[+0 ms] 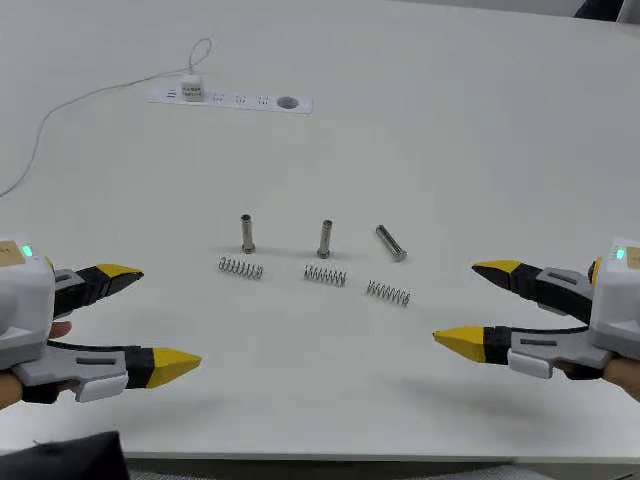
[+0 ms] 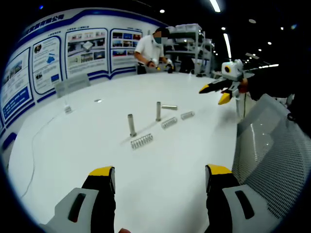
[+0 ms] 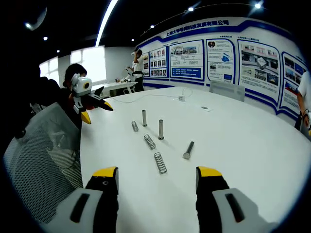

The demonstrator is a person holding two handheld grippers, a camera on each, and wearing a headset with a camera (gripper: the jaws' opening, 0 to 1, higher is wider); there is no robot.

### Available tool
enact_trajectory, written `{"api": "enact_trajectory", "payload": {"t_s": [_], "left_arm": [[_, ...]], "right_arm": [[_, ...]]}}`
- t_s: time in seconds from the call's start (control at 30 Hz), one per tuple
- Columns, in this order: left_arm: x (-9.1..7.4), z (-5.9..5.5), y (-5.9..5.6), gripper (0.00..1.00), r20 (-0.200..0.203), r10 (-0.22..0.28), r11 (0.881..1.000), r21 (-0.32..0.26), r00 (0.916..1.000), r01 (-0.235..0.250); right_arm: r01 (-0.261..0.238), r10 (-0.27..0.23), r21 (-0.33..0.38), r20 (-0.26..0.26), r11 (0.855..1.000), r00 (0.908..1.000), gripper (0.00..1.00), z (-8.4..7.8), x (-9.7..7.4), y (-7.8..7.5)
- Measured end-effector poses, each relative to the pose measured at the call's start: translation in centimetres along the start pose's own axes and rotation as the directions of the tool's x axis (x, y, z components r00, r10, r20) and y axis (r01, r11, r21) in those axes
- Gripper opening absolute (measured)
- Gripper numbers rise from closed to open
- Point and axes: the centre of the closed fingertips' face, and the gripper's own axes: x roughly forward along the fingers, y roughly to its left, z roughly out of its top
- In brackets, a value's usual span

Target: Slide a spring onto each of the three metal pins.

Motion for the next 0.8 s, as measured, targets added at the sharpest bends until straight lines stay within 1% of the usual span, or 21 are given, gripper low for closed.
{"api": "enact_trajectory", "payload": {"t_s": [0.07, 0.2, 0.33, 0.43, 0.53, 0.63, 0.8], "left_arm": [[0.0, -0.1, 0.0, 0.77, -0.003, -0.001, 1.0, 0.003, 1.0, 0.001], [-0.1, -0.2, 0.1, 0.77, -0.004, 0.002, 1.0, 0.002, 1.0, -0.002], [-0.2, -0.1, 0.3, 0.77, -0.001, 0.009, 1.0, 0.0, 1.0, -0.009], [-0.2, -0.1, 0.5, 0.77, 0.001, 0.012, 1.0, 0.0, 0.9999, -0.012], [-0.1, -0.1, 0.8, 0.77, 0.001, 0.013, 1.0, 0.001, 0.9999, -0.013], [0.0, 0.0, 1.1, 0.77, 0.003, 0.014, 1.0, 0.001, 0.9999, -0.014], [0.2, 0.3, 1.7, 0.77, 0.008, 0.015, 1.0, -0.002, 0.9999, -0.015]], "right_arm": [[0.003, -0.003, -0.002, 0.0, 1.0, 1.0, 0.65, 0.3, 0.2, -0.2], [0.004, -0.004, -0.016, 0.003, 1.0, 1.0, 0.64, 1.6, 0.7, -0.2], [0.009, -0.009, -0.026, 0.01, 1.0, 0.9999, 0.63, 2.6, 1.1, -0.7], [0.014, -0.014, -0.029, 0.005, 0.999, 0.9999, 0.62, 3.0, 1.6, -1.4], [0.022, -0.023, -0.032, -0.011, 0.999, 0.9997, 0.61, 3.3, 2.2, -1.8], [0.034, -0.035, -0.028, -0.027, 0.999, 0.999, 0.57, 3.6, 2.7, -2.4], [0.073, -0.073, -0.003, -0.066, 0.997, 0.9952, 0.5, 4.2, 4.0, -4.2]]}}
